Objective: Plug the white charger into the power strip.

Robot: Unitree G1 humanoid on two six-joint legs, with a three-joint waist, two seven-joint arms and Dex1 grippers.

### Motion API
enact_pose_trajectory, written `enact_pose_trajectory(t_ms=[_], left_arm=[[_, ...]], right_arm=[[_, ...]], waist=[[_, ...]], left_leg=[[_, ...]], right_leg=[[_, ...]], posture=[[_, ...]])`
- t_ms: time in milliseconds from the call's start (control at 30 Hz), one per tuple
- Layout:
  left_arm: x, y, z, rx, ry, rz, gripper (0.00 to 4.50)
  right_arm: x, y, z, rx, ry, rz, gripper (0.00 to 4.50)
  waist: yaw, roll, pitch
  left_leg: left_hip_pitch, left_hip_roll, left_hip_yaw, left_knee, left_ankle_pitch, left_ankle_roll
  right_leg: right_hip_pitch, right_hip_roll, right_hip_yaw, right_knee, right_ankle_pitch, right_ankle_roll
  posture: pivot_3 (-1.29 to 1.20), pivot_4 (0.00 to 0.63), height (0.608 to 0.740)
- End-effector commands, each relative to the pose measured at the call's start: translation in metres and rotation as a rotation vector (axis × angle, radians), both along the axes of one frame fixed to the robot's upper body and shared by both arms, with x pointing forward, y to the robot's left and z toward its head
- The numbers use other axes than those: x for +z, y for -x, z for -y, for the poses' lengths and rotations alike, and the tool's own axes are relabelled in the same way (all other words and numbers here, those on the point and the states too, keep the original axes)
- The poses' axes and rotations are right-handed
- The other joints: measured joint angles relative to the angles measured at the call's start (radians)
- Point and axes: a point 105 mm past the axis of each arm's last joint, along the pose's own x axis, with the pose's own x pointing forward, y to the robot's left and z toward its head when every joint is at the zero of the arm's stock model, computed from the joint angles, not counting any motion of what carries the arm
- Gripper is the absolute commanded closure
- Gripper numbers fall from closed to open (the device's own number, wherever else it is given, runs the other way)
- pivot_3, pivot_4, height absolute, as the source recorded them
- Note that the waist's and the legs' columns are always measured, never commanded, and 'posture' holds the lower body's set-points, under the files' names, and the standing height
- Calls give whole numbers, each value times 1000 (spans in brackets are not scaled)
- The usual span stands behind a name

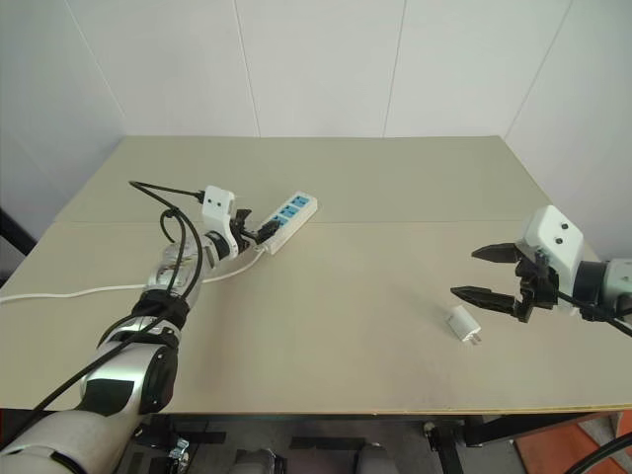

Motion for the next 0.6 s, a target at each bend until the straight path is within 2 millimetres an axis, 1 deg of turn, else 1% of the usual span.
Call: enact_pose_trajectory(t_ms=[33, 333, 600], left_arm=[[6, -4, 3, 8, -24, 37, 40], [-20, -1, 8, 12, -65, -21, 40], [-25, -2, 12, 31, -53, -23, 40]], right_arm=[[14, 4, -1, -5, -18, 56, 282], [17, 5, -4, -6, -39, 69, 282], [15, 5, -8, -4, -53, 73, 282]], waist=[[0, 0, 0], [1, 0, 0], [1, 0, 0]], left_leg=[[0, 0, 0, 0, 0, 0], [0, 0, 0, 0, 0, 0], [0, 0, 0, 0, 0, 0]], right_leg=[[0, 0, 0, 0, 0, 0], [0, 0, 0, 0, 0, 0], [0, 0, 0, 0, 0, 0]], posture=[[0, 150, 740], [0, 150, 740], [0, 150, 740]])
